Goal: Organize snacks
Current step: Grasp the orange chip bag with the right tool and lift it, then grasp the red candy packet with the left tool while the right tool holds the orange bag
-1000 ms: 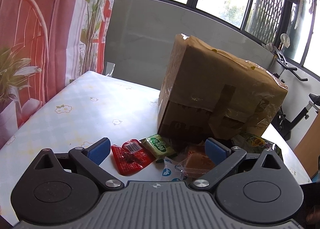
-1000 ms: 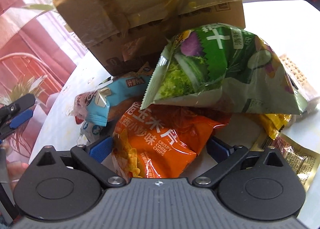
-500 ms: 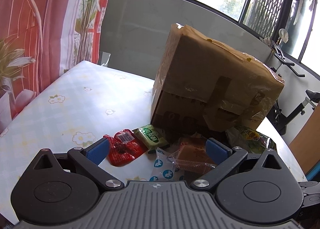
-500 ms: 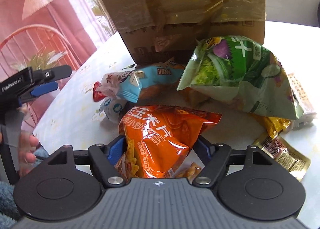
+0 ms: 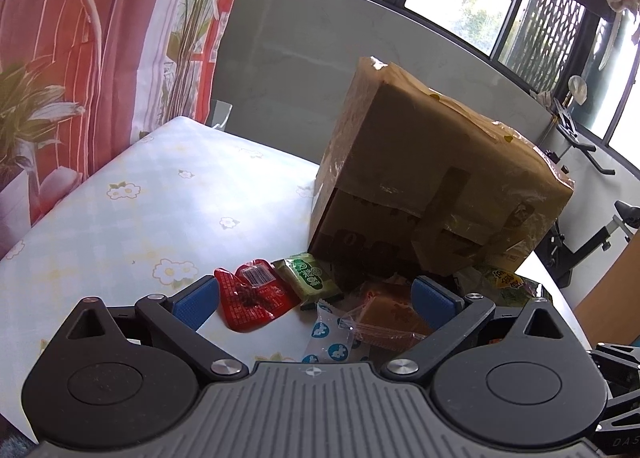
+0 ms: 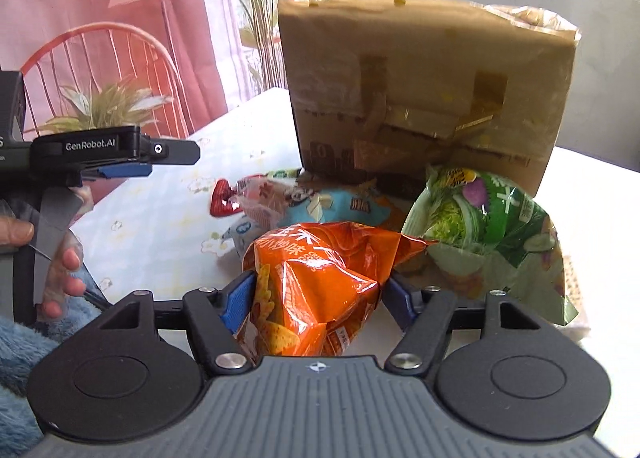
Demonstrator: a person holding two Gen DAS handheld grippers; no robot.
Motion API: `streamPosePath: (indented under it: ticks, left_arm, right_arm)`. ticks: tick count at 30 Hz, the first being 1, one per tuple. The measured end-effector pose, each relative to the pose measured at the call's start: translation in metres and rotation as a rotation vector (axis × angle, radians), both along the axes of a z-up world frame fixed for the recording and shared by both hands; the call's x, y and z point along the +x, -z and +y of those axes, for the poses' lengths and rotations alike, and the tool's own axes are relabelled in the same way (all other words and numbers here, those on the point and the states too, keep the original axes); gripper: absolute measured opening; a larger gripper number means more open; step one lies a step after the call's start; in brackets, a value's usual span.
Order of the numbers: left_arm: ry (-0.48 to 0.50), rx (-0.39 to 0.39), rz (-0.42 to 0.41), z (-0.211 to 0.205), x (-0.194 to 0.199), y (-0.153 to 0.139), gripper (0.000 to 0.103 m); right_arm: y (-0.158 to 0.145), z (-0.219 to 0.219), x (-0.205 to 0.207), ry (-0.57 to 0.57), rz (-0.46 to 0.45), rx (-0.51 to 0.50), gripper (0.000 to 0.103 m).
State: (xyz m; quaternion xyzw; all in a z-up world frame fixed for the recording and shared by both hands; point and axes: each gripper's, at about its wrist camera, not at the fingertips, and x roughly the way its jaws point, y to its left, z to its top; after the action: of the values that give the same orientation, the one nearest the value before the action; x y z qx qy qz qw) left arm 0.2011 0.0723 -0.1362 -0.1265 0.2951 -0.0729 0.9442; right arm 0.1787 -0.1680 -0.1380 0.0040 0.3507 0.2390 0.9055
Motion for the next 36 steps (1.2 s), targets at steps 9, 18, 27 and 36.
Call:
streamPosePath:
  ticks: [9,18,27,36]
  left_arm:
    - [0.018,0.014,0.000,-0.004,-0.001,-0.002,0.103]
    - [-0.031,-0.004,0.040,0.007,0.003,0.003,0.103]
    - [-0.004,0.071,0.072,0.017,0.024,0.011,0.089]
    - [-0.016,0.097,0.153,0.029,0.057,0.034,0.062]
  right_arm:
    - [-0.024,-0.002,-0.013,-0.030,-0.103,0.003,0.067]
    - [-0.039,-0.016,-0.007,0.040,-0.214,-0.016,0.066]
    - [-0.040,-0.032,0.005,0.108,-0.256,0.013,0.066]
    - [-0.037,-0.042,0.013,0.134,-0.253,0.045,0.066]
